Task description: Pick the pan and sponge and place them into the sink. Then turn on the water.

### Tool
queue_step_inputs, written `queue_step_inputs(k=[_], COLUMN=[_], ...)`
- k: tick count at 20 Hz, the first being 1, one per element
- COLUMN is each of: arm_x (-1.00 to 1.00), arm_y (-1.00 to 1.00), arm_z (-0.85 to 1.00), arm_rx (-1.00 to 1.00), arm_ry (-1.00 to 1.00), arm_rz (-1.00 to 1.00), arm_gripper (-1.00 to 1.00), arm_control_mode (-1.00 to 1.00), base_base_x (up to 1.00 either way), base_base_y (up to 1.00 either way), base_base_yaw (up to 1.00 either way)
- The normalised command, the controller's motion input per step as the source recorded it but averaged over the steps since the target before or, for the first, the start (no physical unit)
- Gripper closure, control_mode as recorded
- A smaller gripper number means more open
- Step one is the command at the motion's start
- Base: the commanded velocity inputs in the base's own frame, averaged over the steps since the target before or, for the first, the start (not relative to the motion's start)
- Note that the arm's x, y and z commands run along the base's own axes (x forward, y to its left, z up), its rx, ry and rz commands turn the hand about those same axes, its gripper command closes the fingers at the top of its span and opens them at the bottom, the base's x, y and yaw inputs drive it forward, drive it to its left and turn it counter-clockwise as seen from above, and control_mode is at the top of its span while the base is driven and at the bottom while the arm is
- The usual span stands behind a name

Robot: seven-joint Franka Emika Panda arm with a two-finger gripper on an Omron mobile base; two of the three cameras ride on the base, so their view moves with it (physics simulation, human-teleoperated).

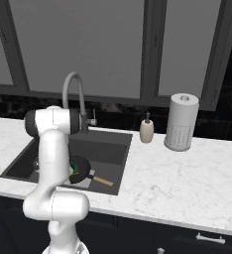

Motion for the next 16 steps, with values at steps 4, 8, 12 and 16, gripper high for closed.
queue_step_inputs(k=[4,8,12,16], arm_x=[0.22,0.28,0.24,0.02], arm_y=[0.0,0.0,0.0,0.01], arm_z=[0.0,0.0,0.18,0.78], arm_rx=[0.04,0.07,0.11,0.16], arm_ry=[-0.09,-0.03,-0.02,-0.1], arm_rz=[0.0,0.0,0.0,0.0], arm_gripper=[-1.0,-1.0,-1.0,-1.0], arm_control_mode=[-1.0,-1.0,-1.0,-1.0], base_base_x=[0.0,0.0,0.0,0.0], base_base_y=[0.0,0.0,0.0,0.0], base_base_yaw=[0.0,0.0,0.0,0.0])
